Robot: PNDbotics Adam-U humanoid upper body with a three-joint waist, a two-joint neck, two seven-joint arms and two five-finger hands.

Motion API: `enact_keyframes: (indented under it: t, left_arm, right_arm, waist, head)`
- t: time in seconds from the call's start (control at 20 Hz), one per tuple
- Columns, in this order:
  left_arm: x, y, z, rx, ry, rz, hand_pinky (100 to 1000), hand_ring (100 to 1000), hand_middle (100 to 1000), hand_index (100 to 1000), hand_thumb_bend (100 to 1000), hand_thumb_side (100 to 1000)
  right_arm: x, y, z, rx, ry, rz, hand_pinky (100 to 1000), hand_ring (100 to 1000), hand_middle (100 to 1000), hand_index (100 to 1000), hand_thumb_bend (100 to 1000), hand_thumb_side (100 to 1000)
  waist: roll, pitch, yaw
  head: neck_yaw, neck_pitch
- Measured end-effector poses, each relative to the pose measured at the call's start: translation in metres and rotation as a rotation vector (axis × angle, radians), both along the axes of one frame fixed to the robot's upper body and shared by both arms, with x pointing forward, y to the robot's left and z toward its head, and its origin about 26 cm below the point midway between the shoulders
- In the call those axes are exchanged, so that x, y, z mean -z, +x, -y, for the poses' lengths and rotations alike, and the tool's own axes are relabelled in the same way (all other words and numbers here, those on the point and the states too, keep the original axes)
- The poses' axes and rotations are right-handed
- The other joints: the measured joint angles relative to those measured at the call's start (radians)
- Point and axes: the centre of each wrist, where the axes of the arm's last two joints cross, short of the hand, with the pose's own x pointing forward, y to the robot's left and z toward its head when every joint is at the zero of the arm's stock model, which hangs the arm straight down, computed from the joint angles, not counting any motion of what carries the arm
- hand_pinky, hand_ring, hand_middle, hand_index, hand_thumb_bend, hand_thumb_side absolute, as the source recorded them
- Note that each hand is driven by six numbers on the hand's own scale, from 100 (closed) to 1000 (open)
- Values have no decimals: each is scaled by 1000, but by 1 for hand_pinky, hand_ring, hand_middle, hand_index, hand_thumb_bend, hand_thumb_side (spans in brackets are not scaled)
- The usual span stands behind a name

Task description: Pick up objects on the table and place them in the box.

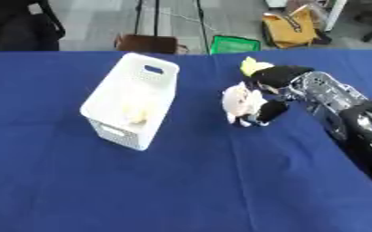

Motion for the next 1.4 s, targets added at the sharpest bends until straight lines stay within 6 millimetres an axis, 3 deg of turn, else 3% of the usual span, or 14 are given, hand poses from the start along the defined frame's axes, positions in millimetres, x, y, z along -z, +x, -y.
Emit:
enact_keyframes:
  t: [1.05, 1.2, 1.4]
  left_arm:
    - [0, 0, 0, 3, 6, -7, 732, 694, 708, 694, 100, 537]
    - [0, 0, 0, 3, 7, -8, 733, 695, 709, 693, 100, 537]
    - [0, 0, 0, 3, 7, -10, 733, 695, 709, 694, 100, 538]
  right_arm:
    - [18, 22, -1, 63, 4, -4, 956, 1000, 951, 1000, 456, 745]
    - [18, 23, -1, 65, 5, -3, 951, 1000, 897, 995, 431, 726]
    - [18, 23, -1, 53, 3, 1, 942, 981, 808, 922, 371, 734]
  waist:
    - [3, 6, 9]
    - [3, 6, 10]
    - [3, 6, 7]
  head:
    - [-6, -7]
    - [-6, -8]
    - [-6, -8]
